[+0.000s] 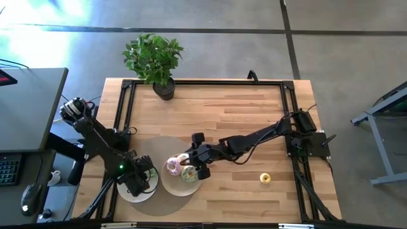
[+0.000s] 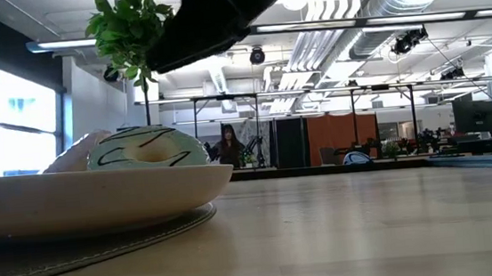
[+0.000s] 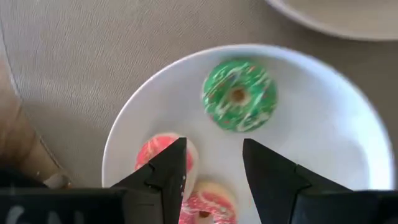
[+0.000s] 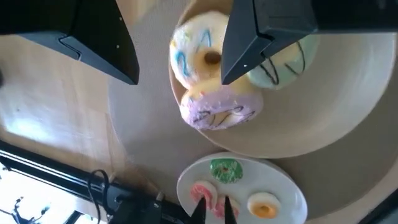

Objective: Pick & Place donuts
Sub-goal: Put the small yellow donut on the white plate

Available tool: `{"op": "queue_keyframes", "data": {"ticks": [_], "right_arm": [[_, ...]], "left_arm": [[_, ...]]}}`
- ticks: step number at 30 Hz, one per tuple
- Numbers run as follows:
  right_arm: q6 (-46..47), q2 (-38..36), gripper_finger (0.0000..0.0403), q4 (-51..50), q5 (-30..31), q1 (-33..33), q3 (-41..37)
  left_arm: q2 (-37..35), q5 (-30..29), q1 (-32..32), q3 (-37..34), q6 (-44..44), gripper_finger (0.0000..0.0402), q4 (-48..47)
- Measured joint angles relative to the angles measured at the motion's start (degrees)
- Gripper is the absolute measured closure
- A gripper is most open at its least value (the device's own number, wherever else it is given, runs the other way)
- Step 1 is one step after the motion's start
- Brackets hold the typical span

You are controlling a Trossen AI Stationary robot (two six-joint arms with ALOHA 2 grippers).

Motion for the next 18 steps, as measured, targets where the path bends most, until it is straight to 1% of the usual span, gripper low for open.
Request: {"op": "queue_keyframes", "data": {"ticks": [2, 5, 6, 8, 10, 11, 13, 15, 16, 18], "right_arm": [[0.1, -1.9, 0.0179, -3.4, 1.4, 0.7, 0.0], [4.3, -5.8, 0.0182, -12.8, 2.5, 2.2, 0.2], [7.1, -7.2, 0.0185, -17.6, 1.7, 2.7, 0.2], [13.8, -9.2, 0.0189, -27.1, -2.8, 3.5, 0.2], [21.0, -10.3, 0.0193, -35.9, -7.5, 4.6, 0.2], [24.9, -10.4, 0.0196, -39.9, -8.7, 5.2, 0.2], [31.7, -10.3, 0.0199, -47.4, -10.1, 6.9, 0.1], [39.2, -9.5, 0.0203, -53.9, -10.0, 8.9, -0.1], [43.1, -9.2, 0.0204, -56.1, -9.8, 9.9, -0.7], [50.1, -9.1, 0.0207, -57.5, -10.1, 11.8, -3.1]], "left_arm": [[0.0, -0.2, 0.7, 1.0, 1.5, 0.0247, 0.2], [0.0, -3.5, 1.4, 1.8, 2.8, 0.0247, 0.5], [0.0, -5.6, 1.5, 2.0, 2.8, 0.0247, 0.7], [0.0, -10.0, 1.6, 2.2, 2.9, 0.0247, 0.9], [0.0, -15.7, 1.6, 2.2, 3.0, 0.0247, 0.9], [0.0, -18.9, 1.6, 2.2, 3.0, 0.0247, 0.9], [0.0, -25.2, 1.6, 2.2, 3.1, 0.0247, 1.3], [0.0, -31.0, 1.6, 2.2, 3.1, 0.0247, 2.1], [0.0, -33.4, 1.6, 2.2, 3.1, 0.0247, 2.5], [0.0, -36.0, 1.6, 2.2, 3.1, 0.0247, 2.6]]}}
